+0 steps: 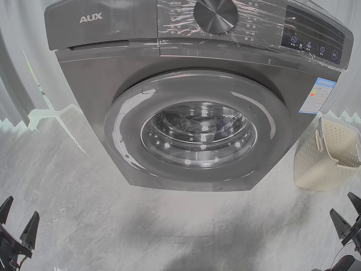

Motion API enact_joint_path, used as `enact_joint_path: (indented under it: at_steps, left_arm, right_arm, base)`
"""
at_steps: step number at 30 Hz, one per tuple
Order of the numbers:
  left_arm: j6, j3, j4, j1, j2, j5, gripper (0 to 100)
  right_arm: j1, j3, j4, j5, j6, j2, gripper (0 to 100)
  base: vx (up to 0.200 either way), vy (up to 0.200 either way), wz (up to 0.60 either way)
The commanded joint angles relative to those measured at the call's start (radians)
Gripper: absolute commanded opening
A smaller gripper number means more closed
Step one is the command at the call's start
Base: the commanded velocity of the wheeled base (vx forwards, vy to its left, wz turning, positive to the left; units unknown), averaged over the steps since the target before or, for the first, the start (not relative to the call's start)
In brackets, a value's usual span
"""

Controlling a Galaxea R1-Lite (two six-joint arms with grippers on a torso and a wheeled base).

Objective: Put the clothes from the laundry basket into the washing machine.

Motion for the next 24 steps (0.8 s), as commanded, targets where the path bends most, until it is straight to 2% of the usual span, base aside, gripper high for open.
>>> enact_joint_path:
  at_steps: [1, 4, 8, 9, 10, 12, 13, 14, 16, 20, 22, 23, 24]
  left_arm:
    - [0.012, 0.039, 0.114, 0.119, -0.229, -0.051, 100]
    - [0.02, 0.061, 0.133, 0.153, -0.261, -0.054, 100]
    - [0.023, 0.061, 0.157, 0.204, -0.272, -0.054, 100]
    - [0.023, 0.061, 0.157, 0.208, -0.273, -0.053, 100]
    - [0.033, 0.061, 0.217, 0.269, -0.33, -0.076, 100]
    - [0.061, 0.061, 0.284, 0.271, -0.353, -0.097, 100]
    - [0.058, 0.058, 0.32, 0.263, -0.353, -0.114, 100]
    - [0.061, 0.059, 0.309, 0.263, -0.353, -0.114, 100]
    - [0.072, 0.061, 0.295, 0.262, -0.353, -0.109, 100]
    - [0.07, 0.061, 0.309, 0.263, -0.353, -0.102, 100]
    - [0.05, 0.059, 0.314, 0.262, -0.353, -0.089, 100]
    - [0.027, 0.059, 0.315, 0.262, -0.353, -0.089, 100]
    - [-0.025, 0.061, 0.332, 0.262, -0.353, -0.102, 100]
  right_arm:
    - [-0.08, 0.017, 0.254, -0.004, 0.001, -0.365, 100]
    - [-0.083, 0.018, 0.3, -0.028, 0.009, -0.353, 100]
    - [-0.101, 0.017, 0.357, -0.127, -0.002, -0.351, 100]
    - [-0.103, 0.017, 0.355, -0.13, -0.002, -0.351, 100]
    - [-0.137, 0.017, 0.352, -0.14, 0.001, -0.351, 100]
    - [-0.17, 0.017, 0.355, -0.128, -0.009, -0.363, 100]
    - [-0.238, 0.017, 0.391, -0.065, -0.046, -0.425, 100]
    - [-0.246, 0.017, 0.411, -0.025, -0.055, -0.449, 100]
    - [-0.233, 0.017, 0.421, -0.027, -0.052, -0.437, 100]
    - [-0.227, 0.017, 0.421, -0.018, -0.065, -0.436, 100]
    - [-0.227, 0.017, 0.421, 0.014, -0.083, -0.436, 100]
    - [-0.227, 0.017, 0.42, 0.019, -0.08, -0.436, 100]
    - [-0.227, 0.017, 0.42, 0.019, -0.066, -0.436, 100]
  base:
    - [0.0, 0.0, 0.0]
    - [0.0, 0.0, 0.0]
    - [0.0, 0.0, 0.0]
    - [0.0, 0.0, 0.0]
    - [0.0, 0.0, 0.0]
    - [0.0, 0.0, 0.0]
    - [0.0, 0.0, 0.0]
    - [0.0, 0.0, 0.0]
    - [0.0, 0.0, 0.0]
    - [0.0, 0.0, 0.0]
    - [0.0, 0.0, 0.0]
    - [0.0, 0.0, 0.0]
    - [0.0, 0.0, 0.0]
